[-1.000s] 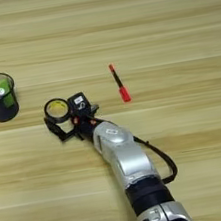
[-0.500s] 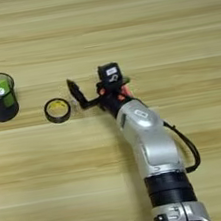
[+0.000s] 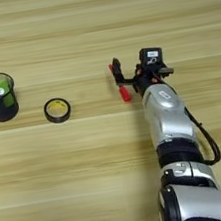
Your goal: Move the objects on the table
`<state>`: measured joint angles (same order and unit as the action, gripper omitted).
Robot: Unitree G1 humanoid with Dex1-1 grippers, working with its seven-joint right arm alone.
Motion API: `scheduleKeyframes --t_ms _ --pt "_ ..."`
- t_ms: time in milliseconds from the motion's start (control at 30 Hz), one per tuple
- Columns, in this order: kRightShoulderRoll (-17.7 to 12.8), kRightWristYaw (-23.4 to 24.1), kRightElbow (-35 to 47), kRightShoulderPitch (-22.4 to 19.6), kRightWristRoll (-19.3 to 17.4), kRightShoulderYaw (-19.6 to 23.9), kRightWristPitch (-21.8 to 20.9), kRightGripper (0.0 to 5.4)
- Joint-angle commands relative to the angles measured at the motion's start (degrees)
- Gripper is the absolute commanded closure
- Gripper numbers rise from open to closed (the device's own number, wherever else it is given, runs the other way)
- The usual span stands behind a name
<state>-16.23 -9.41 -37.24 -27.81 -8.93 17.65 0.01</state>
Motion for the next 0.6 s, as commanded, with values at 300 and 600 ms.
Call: scheduleKeyframes --t_ms 300,600 --pt "-6.83 -0.51 -15.10 -12.25 1.15 -0.02 -7.65 0.03" --pt "-8.62 1.78 -23.32 -14.47 3.76 -1.59 -11.80 0.03"
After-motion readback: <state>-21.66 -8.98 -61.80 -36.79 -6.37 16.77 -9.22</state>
